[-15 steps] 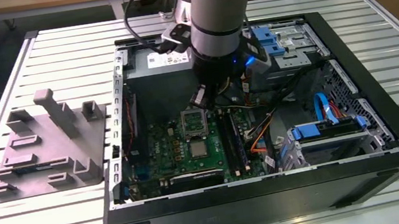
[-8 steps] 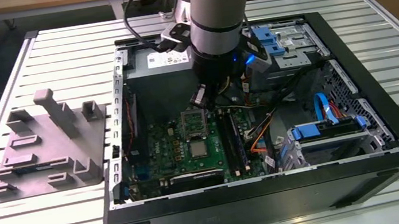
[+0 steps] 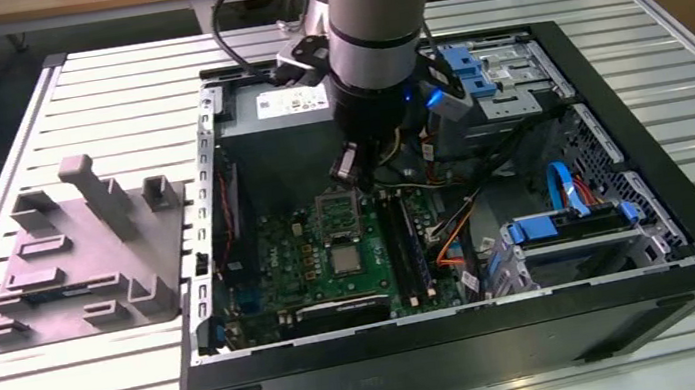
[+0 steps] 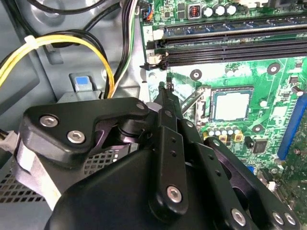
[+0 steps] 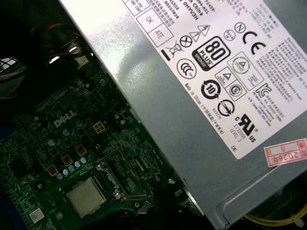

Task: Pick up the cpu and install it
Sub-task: 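Close the cpu cover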

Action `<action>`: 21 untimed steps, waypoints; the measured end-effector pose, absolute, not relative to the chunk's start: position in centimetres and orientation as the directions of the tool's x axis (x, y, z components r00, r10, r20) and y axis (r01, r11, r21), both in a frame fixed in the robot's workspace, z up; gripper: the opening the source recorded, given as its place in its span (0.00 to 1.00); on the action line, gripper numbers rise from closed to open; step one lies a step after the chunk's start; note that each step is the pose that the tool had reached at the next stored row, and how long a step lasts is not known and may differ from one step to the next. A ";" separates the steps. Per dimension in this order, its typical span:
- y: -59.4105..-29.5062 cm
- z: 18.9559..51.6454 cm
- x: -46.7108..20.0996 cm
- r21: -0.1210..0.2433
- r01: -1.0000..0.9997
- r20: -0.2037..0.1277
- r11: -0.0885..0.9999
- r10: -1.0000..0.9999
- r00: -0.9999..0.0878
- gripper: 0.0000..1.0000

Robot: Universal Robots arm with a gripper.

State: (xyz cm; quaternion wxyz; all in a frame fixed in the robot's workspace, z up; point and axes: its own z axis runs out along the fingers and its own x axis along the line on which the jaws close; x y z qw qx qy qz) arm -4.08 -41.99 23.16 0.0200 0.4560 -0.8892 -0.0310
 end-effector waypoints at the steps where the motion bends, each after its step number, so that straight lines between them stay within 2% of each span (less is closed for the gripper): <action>1: -42.0 23.2 -4.1 0.073 -0.811 0.007 0.581 -0.813 -0.582 0.11; 12: -42.0 23.7 -4.4 0.076 -0.829 0.007 0.554 -0.832 -0.555 0.11; 21: -42.0 23.8 -4.4 0.085 -0.871 0.011 0.484 -0.874 -0.485 0.11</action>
